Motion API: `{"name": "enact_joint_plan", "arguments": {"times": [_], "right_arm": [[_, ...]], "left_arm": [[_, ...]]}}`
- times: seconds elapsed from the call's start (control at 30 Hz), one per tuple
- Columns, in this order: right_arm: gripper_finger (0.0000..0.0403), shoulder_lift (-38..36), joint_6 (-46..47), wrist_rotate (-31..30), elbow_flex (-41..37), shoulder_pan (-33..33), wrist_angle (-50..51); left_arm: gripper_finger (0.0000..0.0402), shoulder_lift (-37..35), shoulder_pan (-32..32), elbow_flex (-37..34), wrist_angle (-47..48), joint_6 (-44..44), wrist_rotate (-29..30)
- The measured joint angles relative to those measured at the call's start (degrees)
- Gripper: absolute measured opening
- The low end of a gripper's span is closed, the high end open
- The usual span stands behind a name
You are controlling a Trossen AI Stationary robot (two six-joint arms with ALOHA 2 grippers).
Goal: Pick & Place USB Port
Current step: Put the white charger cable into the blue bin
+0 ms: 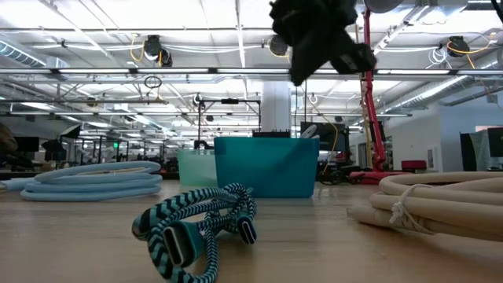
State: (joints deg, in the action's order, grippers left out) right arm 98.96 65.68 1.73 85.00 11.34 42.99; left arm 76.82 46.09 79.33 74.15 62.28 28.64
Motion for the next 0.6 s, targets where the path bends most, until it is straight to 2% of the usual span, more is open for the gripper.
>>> {"name": "enact_joint_plan", "arguments": {"times": [0.2,0.33,0.6], "right_arm": [[0.0001,-1.1,-3.0,-6.1,0.0,1.9,1.7],[0.0001,-1.1,-4.3,-4.4,0.0,2.6,4.9],[0.0,-1.0,-2.8,-6.2,0.0,3.4,11.8]], "left_arm": [[0.0108,0.0,0.0,0.0,0.0,-0.2,1.1],[0.0108,0.0,0.0,0.0,0.0,-0.2,1.3],[0.0108,0.0,0.0,0.0,-0.1,0.7,1.4]]}}
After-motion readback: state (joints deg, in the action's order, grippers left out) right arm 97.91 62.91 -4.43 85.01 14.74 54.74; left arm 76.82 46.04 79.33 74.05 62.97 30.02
